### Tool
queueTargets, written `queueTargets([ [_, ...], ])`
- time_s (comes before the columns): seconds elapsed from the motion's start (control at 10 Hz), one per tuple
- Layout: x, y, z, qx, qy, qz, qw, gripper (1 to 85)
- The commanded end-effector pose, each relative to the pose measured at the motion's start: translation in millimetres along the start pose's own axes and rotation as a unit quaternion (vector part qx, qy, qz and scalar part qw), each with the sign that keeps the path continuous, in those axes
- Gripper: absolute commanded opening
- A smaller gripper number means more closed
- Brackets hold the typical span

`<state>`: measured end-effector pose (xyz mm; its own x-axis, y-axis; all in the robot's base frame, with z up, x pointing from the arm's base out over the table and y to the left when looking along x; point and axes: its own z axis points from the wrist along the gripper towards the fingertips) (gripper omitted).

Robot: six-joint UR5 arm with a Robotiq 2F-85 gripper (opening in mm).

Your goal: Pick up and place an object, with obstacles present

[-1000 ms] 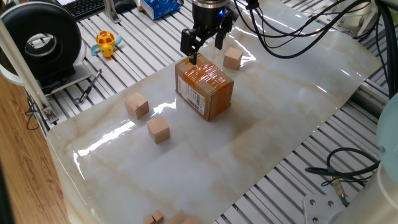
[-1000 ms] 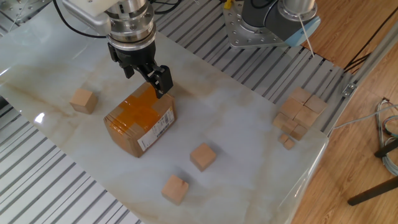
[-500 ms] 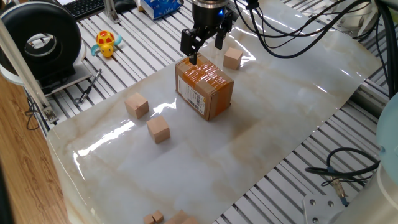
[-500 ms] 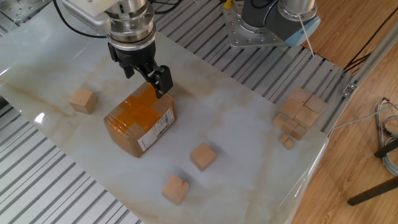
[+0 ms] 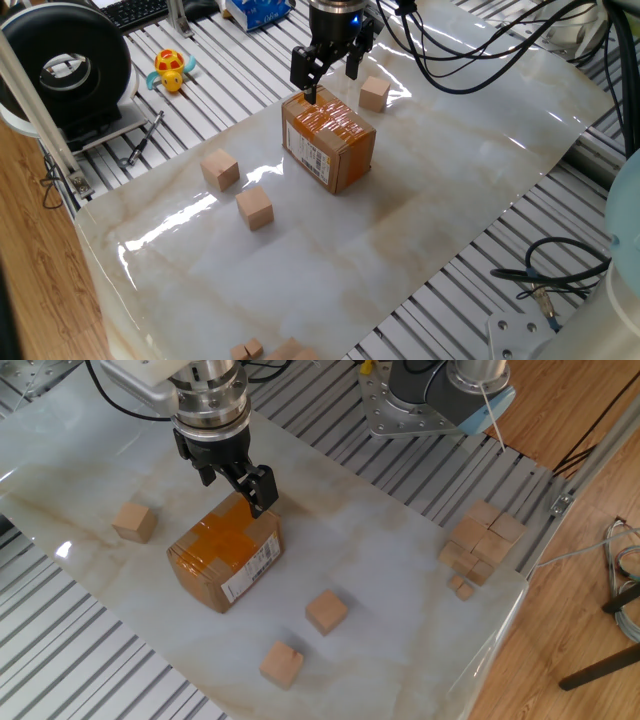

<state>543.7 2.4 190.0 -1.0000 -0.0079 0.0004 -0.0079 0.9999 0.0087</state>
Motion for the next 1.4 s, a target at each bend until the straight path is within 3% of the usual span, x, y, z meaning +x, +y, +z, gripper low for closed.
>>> queueTargets([
  [0.0, 0.1, 2.2, 0.0, 0.0, 0.0, 0.0, 1.0, 84.0],
  [0.1, -20.9, 5.7, -0.3, -0.007, -0.041, 0.017, 0.999, 1.3],
  [1.3, -20.5, 3.8, -0.3, -0.001, -0.04, 0.016, 0.9991, 1.3],
])
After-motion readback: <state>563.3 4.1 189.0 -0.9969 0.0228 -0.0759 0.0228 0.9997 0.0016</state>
